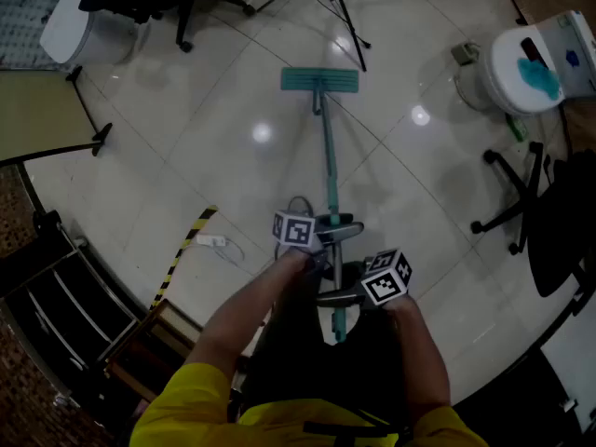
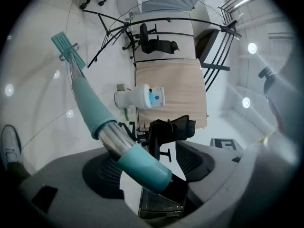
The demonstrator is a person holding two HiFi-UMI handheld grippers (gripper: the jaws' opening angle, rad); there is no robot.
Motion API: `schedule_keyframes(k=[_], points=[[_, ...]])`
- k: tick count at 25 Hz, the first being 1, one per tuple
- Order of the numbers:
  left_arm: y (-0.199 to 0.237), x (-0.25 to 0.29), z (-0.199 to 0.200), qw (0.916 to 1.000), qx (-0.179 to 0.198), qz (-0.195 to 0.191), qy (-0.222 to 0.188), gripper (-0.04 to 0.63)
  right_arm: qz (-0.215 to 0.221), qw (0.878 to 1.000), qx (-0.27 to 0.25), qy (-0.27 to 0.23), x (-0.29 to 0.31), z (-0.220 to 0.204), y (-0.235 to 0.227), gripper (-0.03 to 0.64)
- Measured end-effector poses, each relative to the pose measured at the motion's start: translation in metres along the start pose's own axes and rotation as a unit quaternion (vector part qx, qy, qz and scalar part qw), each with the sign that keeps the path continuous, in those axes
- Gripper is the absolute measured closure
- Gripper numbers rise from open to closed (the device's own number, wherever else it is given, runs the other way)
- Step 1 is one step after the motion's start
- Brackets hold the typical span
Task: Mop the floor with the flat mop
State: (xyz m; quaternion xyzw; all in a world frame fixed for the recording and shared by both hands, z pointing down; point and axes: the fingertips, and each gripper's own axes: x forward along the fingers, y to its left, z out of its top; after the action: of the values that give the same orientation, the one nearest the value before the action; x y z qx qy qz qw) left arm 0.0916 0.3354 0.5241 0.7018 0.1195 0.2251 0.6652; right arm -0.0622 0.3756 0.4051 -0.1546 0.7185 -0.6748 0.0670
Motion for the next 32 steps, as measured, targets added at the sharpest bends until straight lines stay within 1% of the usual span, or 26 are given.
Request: schedule_keyframes(k=[3,7,10,13,15,17,18,19,21,22,24,27,29,31,32], points=[[0.011,0.007,0.045,0.9998,0.009,-0.011,0.01,0.264,-0.025,1.0,-0.003,-0.016,-0.01,0.045,-0.02,0.225],[0.026,0.012,0.126,0.9987,0.032,-0.031,0.024,0.264,-0.053,0.995,0.001,-0.079,-0.024,0.124,-0.056,0.241],[0.046,0.012,0.188,0.9979,0.044,-0.017,0.043,0.268,-0.063,0.991,-0.009,-0.117,-0.027,0.191,-0.081,0.255],[0.062,0.005,0.253,0.9982,0.047,-0.012,0.036,0.279,-0.059,0.986,-0.022,-0.154,-0.027,0.258,-0.1,0.264],[0.07,0.003,0.286,0.9975,0.053,-0.009,0.045,0.285,-0.063,0.984,-0.03,-0.165,-0.027,0.29,-0.112,0.262],[0.075,0.001,0.3,0.9954,0.065,0.003,0.071,0.285,-0.071,0.983,-0.031,-0.165,-0.024,0.305,-0.122,0.267],[0.075,0.0,0.302,0.9948,0.067,0.004,0.076,0.284,-0.074,0.984,-0.029,-0.162,-0.022,0.307,-0.122,0.269],[0.071,-0.002,0.299,0.9953,0.066,-0.003,0.07,0.284,-0.077,0.984,-0.027,-0.156,-0.019,0.304,-0.118,0.272],[0.053,-0.01,0.282,0.9973,0.055,-0.034,0.035,0.284,-0.08,0.988,-0.027,-0.131,-0.01,0.284,-0.099,0.264],[0.042,-0.016,0.265,0.9976,0.049,-0.046,0.016,0.284,-0.082,0.99,-0.027,-0.113,-0.003,0.266,-0.087,0.261],[0.021,-0.028,0.218,0.9977,0.042,-0.054,-0.005,0.282,-0.088,0.993,-0.021,-0.076,0.01,0.216,-0.063,0.261],[-0.001,-0.045,0.142,0.9979,0.014,-0.05,-0.038,0.281,-0.086,0.995,0.002,-0.043,0.025,0.143,-0.023,0.259],[-0.01,-0.057,0.102,0.9975,-0.009,-0.036,-0.061,0.281,-0.074,0.997,0.019,-0.022,0.033,0.105,-0.004,0.259],[-0.001,-0.068,0.073,0.9956,-0.028,-0.017,-0.087,0.279,-0.063,0.998,0.03,0.005,0.041,0.079,0.002,0.259],[0.003,-0.072,0.066,0.9939,-0.033,-0.015,-0.104,0.282,-0.063,0.997,0.031,0.02,0.045,0.071,0.0,0.261]])
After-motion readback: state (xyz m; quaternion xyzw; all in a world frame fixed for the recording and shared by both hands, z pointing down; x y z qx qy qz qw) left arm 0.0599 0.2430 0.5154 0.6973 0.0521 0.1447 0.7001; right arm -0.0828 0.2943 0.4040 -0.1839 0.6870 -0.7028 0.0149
